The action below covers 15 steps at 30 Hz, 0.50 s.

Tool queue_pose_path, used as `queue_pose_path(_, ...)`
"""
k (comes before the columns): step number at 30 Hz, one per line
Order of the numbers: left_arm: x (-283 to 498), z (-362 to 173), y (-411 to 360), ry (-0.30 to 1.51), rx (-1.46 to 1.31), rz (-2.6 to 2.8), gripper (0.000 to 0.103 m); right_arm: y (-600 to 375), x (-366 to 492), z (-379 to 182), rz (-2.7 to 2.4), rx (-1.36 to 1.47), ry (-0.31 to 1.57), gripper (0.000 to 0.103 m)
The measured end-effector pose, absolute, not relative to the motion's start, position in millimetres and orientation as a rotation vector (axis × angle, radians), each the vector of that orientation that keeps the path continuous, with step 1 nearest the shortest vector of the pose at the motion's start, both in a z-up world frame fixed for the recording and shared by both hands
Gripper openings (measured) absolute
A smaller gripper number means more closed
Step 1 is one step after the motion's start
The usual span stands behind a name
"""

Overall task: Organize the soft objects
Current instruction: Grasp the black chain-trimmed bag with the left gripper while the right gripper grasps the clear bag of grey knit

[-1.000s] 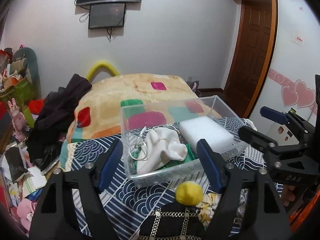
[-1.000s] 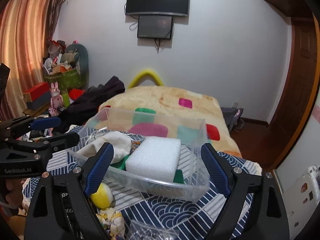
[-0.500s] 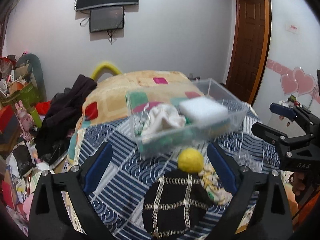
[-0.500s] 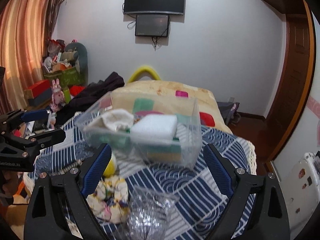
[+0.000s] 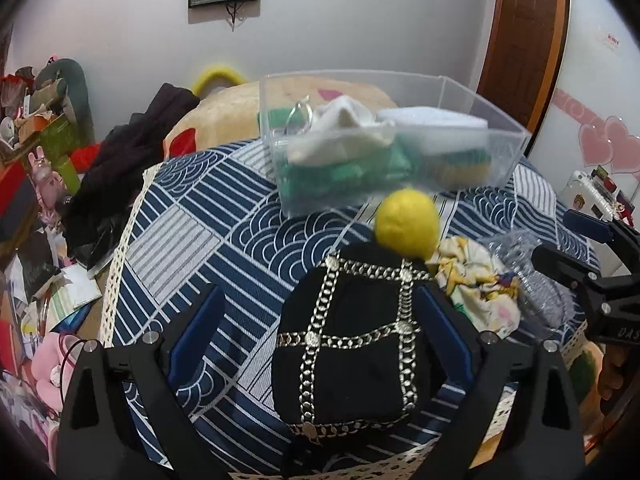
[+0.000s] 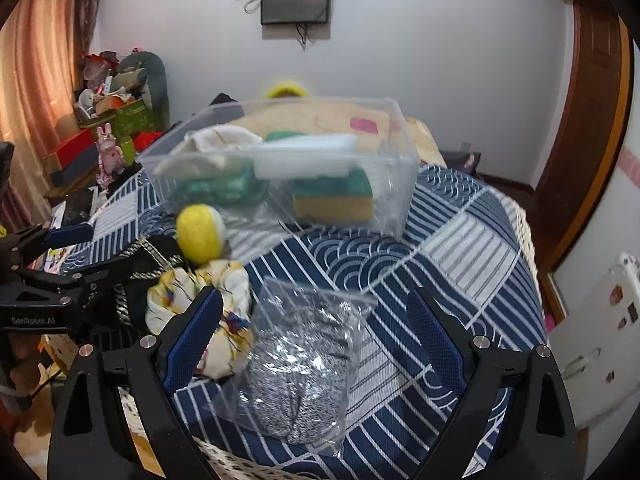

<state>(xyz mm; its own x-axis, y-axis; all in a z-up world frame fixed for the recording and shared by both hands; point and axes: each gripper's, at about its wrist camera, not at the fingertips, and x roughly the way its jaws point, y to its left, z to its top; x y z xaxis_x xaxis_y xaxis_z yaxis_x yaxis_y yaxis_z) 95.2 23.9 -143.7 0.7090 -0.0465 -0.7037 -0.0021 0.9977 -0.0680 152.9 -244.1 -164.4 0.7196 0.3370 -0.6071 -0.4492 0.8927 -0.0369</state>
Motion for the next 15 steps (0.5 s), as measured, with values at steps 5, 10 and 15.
queue_pose_path(5, 96.4, -153.4, 26.3, 0.802, -0.095, -0.027, 0.095, -245.9, 154.6, -178.0, 0.427, -0.172, 0.684, 0.092)
queue_pose_path(10, 97.8, -164.1, 24.5, 0.840, -0.124, -0.083, 0.062, -248.5, 153.0, -188.0, 0.423, -0.178, 0.717, 0.090)
queue_pose_path(15, 93.8, -162.7, 18.3, 0.828, -0.114, -0.123, 0.040, -256.5, 151.9, -192.3, 0.462, -0.141, 0.754, 0.053)
